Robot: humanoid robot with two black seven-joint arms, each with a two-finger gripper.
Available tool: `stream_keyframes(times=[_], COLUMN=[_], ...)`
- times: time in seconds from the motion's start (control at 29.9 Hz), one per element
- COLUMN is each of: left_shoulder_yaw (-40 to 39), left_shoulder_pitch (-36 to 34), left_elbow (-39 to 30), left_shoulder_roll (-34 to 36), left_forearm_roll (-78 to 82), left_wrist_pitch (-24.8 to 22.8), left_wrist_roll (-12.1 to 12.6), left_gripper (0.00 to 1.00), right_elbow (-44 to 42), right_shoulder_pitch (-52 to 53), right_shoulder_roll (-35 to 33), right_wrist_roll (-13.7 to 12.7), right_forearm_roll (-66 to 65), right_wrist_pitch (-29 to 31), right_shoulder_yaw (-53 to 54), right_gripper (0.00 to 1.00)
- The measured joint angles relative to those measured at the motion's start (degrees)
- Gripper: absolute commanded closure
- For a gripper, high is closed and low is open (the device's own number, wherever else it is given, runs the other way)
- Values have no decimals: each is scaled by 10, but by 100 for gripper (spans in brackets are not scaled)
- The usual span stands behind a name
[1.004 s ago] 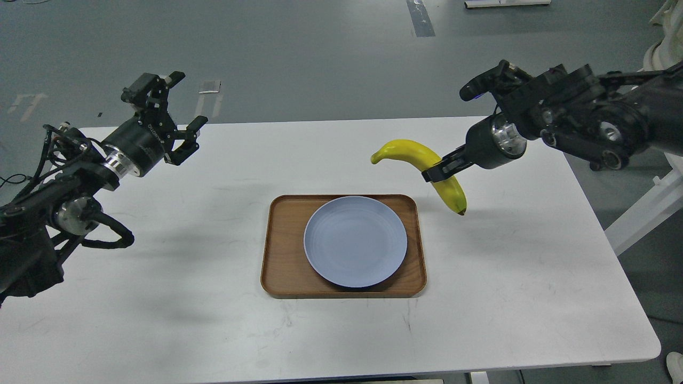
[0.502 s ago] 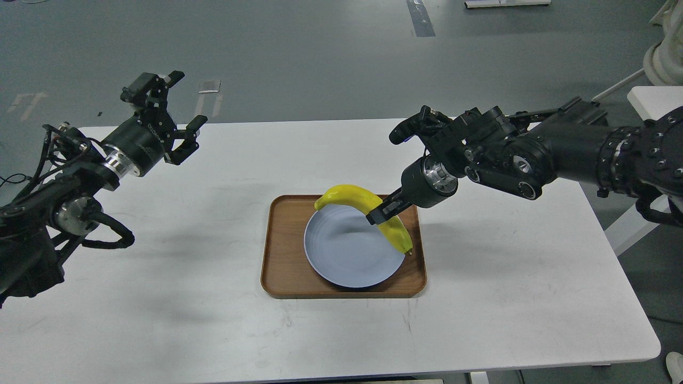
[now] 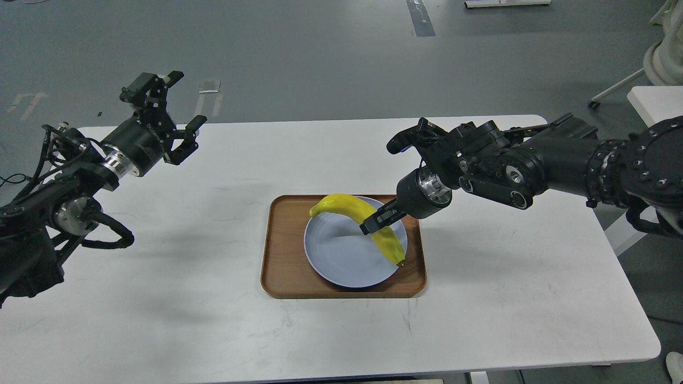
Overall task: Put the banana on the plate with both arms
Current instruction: 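Lower the banana onto the plate, open the right gripper, withdraw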
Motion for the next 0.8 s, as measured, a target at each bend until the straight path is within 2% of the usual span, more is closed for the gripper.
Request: stream_keyframes(times=[0.03,0.13,0.2,0.23,0.47,0.6,0.8], left_shoulder_yaw=[0,0,0,0,-1,-1,-1], left_shoulder_pitch=[0,0,-1,-1,-1,-1,0], left_elbow=[0,0,0,0,0,1,2], left_shoulder_roll=[0,1,1,1,-1,-1,-6], left_forearm_roll=[0,0,0,0,0,0,-2], left_wrist_pitch=[0,0,0,0,0,0,0], left_wrist_roll=[0,0,0,0,0,0,0], left_gripper=[2,2,2,2,2,2,2], right_elbow=[-1,-4,-6,-7,-17,-32,-77], right_shoulder_pitch=[-1,-4,-4,-5,1,-3,-76], right_shoulder_roll=[0,0,0,0,-28,-79,-146], right_wrist_roll=[0,0,0,0,0,0,0], right_forearm_roll=[0,0,1,1,5,29,183], right_wrist_pitch=[0,0,0,0,0,0,0], right_shoulder_yaw=[0,-1,-1,0,24,114,267], right_gripper=[40,19,14,7,4,0,0])
